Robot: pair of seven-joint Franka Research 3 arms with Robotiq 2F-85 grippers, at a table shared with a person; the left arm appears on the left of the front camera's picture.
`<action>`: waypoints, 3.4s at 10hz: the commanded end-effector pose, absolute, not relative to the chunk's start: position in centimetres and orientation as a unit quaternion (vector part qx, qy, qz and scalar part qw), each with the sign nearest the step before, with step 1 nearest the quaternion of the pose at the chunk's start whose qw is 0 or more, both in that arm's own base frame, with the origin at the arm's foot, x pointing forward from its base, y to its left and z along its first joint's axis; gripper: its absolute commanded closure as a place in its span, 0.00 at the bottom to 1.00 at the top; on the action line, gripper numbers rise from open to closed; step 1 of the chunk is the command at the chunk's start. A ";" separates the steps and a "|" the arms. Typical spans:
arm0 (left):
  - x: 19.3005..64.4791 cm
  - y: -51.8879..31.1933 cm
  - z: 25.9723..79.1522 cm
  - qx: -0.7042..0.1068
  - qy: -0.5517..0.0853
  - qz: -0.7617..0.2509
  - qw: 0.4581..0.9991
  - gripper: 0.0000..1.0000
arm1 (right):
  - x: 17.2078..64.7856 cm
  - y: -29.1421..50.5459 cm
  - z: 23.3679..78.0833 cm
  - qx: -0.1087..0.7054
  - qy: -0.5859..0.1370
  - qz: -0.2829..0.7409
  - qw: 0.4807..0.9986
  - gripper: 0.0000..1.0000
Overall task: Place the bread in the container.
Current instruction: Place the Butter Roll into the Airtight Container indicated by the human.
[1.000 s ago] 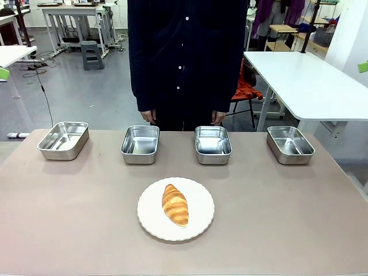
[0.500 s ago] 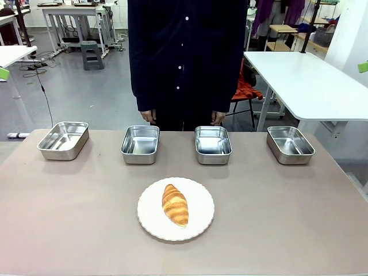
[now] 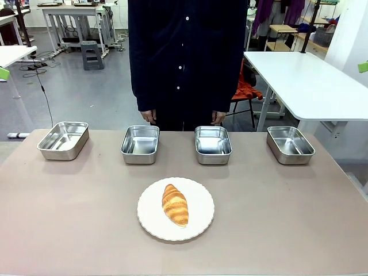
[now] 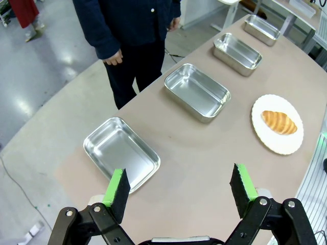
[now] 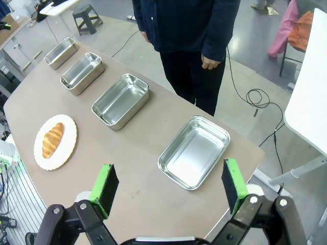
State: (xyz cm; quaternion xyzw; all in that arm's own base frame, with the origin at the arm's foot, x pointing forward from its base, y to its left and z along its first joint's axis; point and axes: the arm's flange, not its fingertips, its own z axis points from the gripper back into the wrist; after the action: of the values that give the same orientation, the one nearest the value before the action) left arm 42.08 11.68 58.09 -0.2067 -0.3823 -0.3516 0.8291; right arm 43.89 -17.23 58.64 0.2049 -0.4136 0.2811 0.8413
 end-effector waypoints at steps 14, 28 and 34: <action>42.0 11.7 58.2 -0.208 -0.388 -0.351 0.827 0.00 | 43.7 -17.1 58.7 0.208 -0.421 0.281 0.837 0.00; 42.0 11.7 58.2 -0.208 -0.388 -0.351 0.827 0.00 | 43.7 -17.1 58.7 0.208 -0.421 0.281 0.837 0.00; 42.0 11.7 58.2 -0.208 -0.388 -0.351 0.827 0.00 | 43.7 -17.1 58.7 0.208 -0.421 0.281 0.837 0.00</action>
State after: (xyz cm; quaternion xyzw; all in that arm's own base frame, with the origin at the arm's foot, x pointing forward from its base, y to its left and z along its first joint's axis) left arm 42.08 11.68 58.09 -0.2067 -0.3823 -0.3516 0.8291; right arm 43.89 -17.23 58.64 0.2049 -0.4136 0.2812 0.8413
